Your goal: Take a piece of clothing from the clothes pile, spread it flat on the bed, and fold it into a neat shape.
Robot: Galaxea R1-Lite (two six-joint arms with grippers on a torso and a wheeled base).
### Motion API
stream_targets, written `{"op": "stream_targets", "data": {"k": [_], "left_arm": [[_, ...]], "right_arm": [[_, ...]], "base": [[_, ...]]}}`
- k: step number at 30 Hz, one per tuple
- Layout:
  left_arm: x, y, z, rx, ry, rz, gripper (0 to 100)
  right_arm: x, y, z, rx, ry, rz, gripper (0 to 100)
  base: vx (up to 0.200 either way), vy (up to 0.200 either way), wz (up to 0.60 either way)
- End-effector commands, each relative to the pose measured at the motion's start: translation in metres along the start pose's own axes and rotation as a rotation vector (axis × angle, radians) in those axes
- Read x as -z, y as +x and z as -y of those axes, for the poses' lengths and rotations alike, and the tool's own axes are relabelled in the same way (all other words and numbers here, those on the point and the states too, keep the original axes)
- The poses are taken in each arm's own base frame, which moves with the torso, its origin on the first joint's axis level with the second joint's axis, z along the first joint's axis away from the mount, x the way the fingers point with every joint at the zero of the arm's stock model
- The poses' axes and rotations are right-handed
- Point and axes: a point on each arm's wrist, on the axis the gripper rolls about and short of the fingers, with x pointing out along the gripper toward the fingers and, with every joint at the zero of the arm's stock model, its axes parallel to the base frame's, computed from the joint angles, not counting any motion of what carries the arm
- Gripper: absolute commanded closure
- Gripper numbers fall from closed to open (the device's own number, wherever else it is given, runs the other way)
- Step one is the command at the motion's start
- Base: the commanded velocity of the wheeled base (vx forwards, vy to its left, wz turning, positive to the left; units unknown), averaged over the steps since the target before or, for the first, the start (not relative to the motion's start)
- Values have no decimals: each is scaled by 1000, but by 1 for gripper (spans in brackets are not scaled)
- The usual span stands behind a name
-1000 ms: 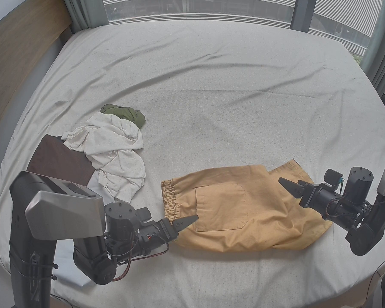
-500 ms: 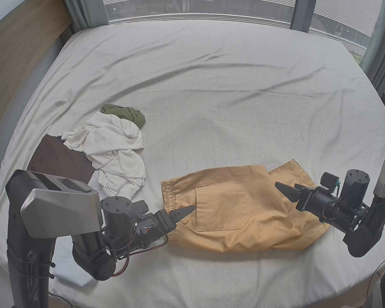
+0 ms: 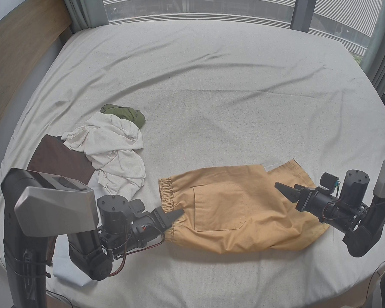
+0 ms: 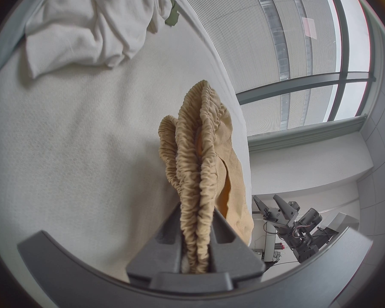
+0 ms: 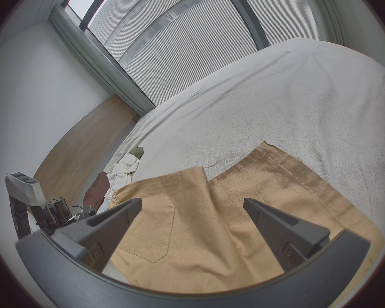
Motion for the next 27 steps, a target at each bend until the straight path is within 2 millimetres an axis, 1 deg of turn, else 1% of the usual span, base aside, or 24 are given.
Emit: {"op": "stream_targets", "data": {"k": [1, 7, 8, 11, 27], "left_arm": [[-6, -16, 11, 7, 6, 21, 100], [-9, -31, 10, -19, -2, 27, 100], [-9, -31, 10, -19, -2, 27, 100], [-11, -39, 7, -42, -4, 34, 100], [-31, -55, -14, -115, 0, 97, 100]], "right_arm": [[2, 2, 3, 9, 3, -6, 0], [2, 3, 5, 12, 4, -6, 0], [2, 3, 5, 12, 4, -6, 0], [2, 3, 8, 23, 7, -6, 0], [3, 3, 9, 27, 8, -7, 0]], "base": [[0, 0, 0], [0, 0, 0], [0, 0, 0], [0, 0, 0], [0, 0, 0]]}}
